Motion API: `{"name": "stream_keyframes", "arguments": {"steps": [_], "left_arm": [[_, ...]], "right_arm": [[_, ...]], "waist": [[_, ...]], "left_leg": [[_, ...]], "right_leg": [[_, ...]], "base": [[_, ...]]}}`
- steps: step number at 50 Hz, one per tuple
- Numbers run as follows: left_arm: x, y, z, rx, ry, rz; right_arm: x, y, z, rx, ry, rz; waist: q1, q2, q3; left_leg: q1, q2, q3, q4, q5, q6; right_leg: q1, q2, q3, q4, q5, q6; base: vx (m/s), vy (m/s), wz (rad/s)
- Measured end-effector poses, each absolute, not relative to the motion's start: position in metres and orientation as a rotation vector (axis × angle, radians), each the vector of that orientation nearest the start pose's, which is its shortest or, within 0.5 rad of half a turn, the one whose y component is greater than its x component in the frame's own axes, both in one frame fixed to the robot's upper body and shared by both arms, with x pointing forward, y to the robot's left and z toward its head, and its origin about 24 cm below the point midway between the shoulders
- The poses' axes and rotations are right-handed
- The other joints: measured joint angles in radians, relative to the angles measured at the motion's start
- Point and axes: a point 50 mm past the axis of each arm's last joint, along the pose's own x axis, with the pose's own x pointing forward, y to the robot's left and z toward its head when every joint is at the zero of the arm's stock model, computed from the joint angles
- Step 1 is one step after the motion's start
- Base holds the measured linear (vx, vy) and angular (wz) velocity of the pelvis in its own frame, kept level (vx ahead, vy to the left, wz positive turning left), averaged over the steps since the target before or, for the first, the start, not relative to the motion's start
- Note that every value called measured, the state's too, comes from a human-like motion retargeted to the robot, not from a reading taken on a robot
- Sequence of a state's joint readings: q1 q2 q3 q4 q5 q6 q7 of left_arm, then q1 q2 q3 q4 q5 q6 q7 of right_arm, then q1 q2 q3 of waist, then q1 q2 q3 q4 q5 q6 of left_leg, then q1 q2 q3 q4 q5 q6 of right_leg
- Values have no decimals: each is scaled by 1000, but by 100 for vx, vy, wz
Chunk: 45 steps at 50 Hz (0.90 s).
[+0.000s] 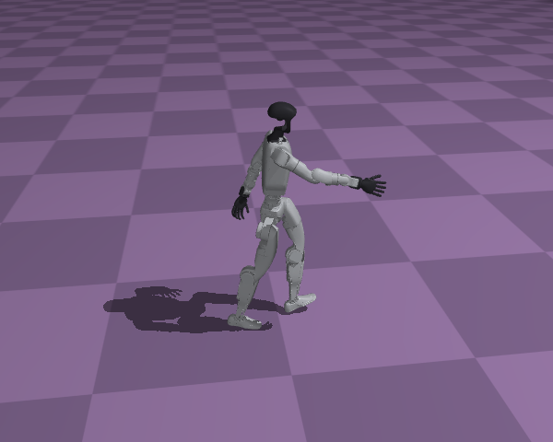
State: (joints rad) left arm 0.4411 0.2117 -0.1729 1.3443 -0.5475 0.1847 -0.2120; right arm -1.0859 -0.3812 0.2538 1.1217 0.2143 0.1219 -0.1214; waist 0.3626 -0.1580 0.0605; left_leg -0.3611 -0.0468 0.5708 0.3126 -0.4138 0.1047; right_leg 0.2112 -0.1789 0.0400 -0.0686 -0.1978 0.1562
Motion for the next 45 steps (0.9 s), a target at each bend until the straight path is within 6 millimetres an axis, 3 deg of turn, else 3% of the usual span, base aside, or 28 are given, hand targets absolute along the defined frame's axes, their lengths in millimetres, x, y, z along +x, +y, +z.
{"name": "stream_keyframes", "arguments": {"steps": [3, 5, 6, 9, 12, 15, 18, 22, 26, 29, 32, 33, 35, 38, 40, 41, 43, 45], "left_arm": [[-68, 209, -171, -414, 1666, 414], [-17, 211, -176, -387, 1558, 362], [9, 213, -176, -359, 1513, 305], [97, 226, -163, -196, 1358, 116], [198, 243, -122, -41, 1114, 95], [287, 254, -54, -18, 813, 148], [352, 255, 27, -43, 498, 148], [393, 243, 123, -31, 140, 69], [404, 220, 182, -36, -89, -68], [403, 202, 195, -92, -159, -197], [396, 190, 174, -201, -138, -274], [393, 190, 163, -247, -121, -253], [384, 191, 133, -262, -63, -198], [349, 199, 46, -163, 205, -148], [301, 208, -26, -64, 482, -126], [264, 213, -66, -10, 662, -127], [177, 221, -128, 85, 1022, -137], [83, 230, -162, 175, 1374, -172]], "right_arm": [[391, -200, 85, -348, 263, -79], [358, -209, 26, -334, 408, -66], [332, -216, -10, -324, 519, -75], [225, -235, -106, -275, 938, -97], [95, -246, -160, -232, 1399, -103], [-25, -253, -166, -191, 1764, -59], [-112, -257, -149, -144, 1971, -76], [-193, -253, -118, -66, 2114, -206], [-233, -240, -97, 73, 2189, -278], [-236, -228, -97, 165, 2201, -253], [-213, -226, -113, 164, 2152, -227], [-196, -231, -122, 125, 2115, -236], [-151, -237, -141, 30, 2030, -238], [-67, -241, -164, -72, 1842, -239], [-1, -249, -168, -111, 1684, -268], [30, -255, -166, -130, 1598, -289], [99, -269, -152, -175, 1400, -332], [175, -279, -122, -208, 1175, -350]], "waist": [[-13, 116, 25], [-74, 160, 38], [-111, 179, 44], [-201, 208, 11], [-312, 218, -17], [-426, 238, 4], [-527, 258, 20], [-638, 287, 29], [-686, 300, 20], [-673, 303, -9], [-653, 290, -22], [-660, 271, 5], [-636, 210, 62], [-478, 153, 90], [-400, 116, 87], [-399, 106, 45], [-397, 81, 1], [-370, 82, 6]], "left_leg": [[226, 33, 46, -335, 148, -135], [314, 37, 12, -400, 197, -179], [354, 45, -22, -400, 197, -190], [406, 75, -122, -400, 181, -190], [418, 89, -230, -389, 149, -171], [459, 105, -328, -357, 109, -166], [508, 121, -411, -363, 93, -148], [577, 165, -497, -389, 85, -120], [609, 185, -548, -381, 68, -111], [605, 176, -565, -351, 44, -129], [628, 142, -597, -314, 29, -153], [669, 115, -620, -303, 31, -155], [758, 61, -635, -284, 51, -157], [763, 56, -504, -133, 132, -153], [620, 34, -428, 205, 128, -89], [470, 18, -415, 443, 103, -37], [230, -25, -384, 834, 58, 50], [56, -22, -368, 1156, -32, 80]], "right_leg": [[111, 117, 34, 49, 6, -23], [158, 158, 11, 107, 73, -44], [155, 176, -18, 190, 125, -55], [-71, 205, -124, 705, 229, -37], [-363, 181, -209, 1238, 253, -49], [-570, 131, -266, 1620, 152, -102], [-734, 77, -300, 1820, 42, -119], [-881, 87, -307, 1805, 8, -45], [-919, 43, -313, 1533, 0, -12], [-847, -27, -376, 1132, -44, -51], [-628, -16, -421, 500, -12, -50], [-500, -8, -412, 256, 51, -29], [-330, -19, -364, -6, 163, 63], [-297, 59, -238, -19, 233, 106], [-270, 46, -186, -19, 243, 106], [-280, 3, -186, -19, 231, 106], [-273, -77, -177, -19, 195, 92], [-238, -75, -150, -19, 157, 42]], "base": [[76, 22, -31], [75, 23, 97], [75, 22, 131], [69, 18, 136], [64, 9, 167], [65, 4, 165], [62, -1, 145], [60, -11, 126], [59, -17, 83], [58, -21, 37], [66, -28, 51], [75, -34, 65], [76, -44, -5], [66, -72, -175], [65, -31, -129], [63, 11, -16], [64, 18, 19], [66, -6, -54]]}}
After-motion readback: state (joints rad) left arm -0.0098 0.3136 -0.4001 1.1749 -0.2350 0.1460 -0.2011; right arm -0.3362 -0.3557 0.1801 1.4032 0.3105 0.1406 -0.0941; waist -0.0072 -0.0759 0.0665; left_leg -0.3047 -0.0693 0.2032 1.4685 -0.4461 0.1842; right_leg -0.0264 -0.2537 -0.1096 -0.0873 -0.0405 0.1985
